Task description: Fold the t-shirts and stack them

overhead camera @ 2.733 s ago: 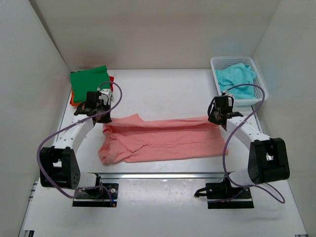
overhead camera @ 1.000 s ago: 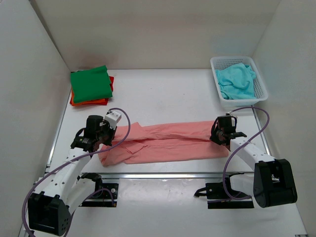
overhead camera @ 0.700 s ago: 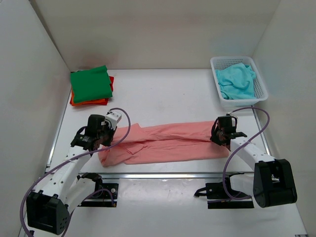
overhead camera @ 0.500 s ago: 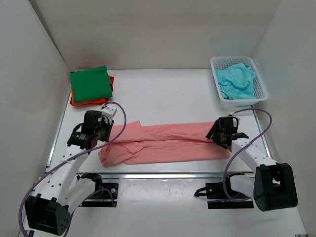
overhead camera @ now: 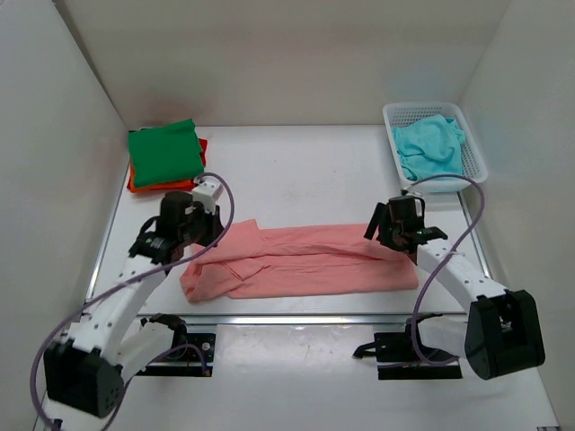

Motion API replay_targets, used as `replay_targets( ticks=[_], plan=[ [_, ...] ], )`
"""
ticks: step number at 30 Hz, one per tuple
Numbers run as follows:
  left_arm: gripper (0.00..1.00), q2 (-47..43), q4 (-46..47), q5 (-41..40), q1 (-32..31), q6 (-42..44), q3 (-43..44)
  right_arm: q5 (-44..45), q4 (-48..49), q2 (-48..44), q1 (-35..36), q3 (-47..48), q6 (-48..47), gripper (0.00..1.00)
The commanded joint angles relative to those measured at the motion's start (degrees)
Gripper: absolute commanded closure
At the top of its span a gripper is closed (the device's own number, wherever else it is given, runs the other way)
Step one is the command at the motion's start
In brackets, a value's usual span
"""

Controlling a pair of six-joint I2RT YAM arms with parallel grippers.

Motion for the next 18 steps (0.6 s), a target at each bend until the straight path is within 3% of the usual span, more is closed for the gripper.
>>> replay_targets(
  ticks=[1, 2, 3, 5, 9, 11, 13, 16, 18],
  plan=[
    [0.83, 10.9, 4.2, 1.0, -3.1, -10.0, -2.4, -1.1, 4.3, 3.9, 2.1, 5.1, -4.8, 0.33],
    [0.88, 13.1, 3.7, 0.2, -4.3, -11.5, -1.9, -1.8, 4.6, 6.0, 2.2, 6.1, -5.3, 0.61],
    [0.96, 17.7, 2.4, -0.5, -5.1, -12.6, -0.3, -3.7, 5.3, 8.4, 1.3, 6.6, -5.6, 0.8],
    [0.98, 24.7, 0.2, -3.9, -6.4, -14.9, 1.9, -4.9, 5.0, 12.0, 0.7, 7.9, -7.8, 0.97],
    [1.0, 40.5, -0.7, -9.2, -7.6, -18.6, 4.9, -5.3, 1.1, 17.6, 0.6, 9.7, -7.7, 1.0],
    [1.0, 45.6, -1.6, -11.0, -8.5, -20.5, 10.2, -5.7, 0.5, 18.1, 1.7, 7.7, -5.6, 0.96],
    [1.0, 50.9, -1.7, -10.3, -8.4, -19.7, 15.6, -5.6, -1.7, 17.3, 3.2, 6.3, -3.2, 1.0],
    [1.0, 62.9, -9.1, -7.7, -7.6, -17.9, 33.6, -7.7, -2.8, 15.2, 5.6, 2.4, 1.1, 0.99],
    [1.0, 73.2, -21.1, -8.2, -8.2, -13.7, 56.1, -8.9, -1.4, 12.8, 8.3, -0.7, 5.1, 1.0]
  ],
)
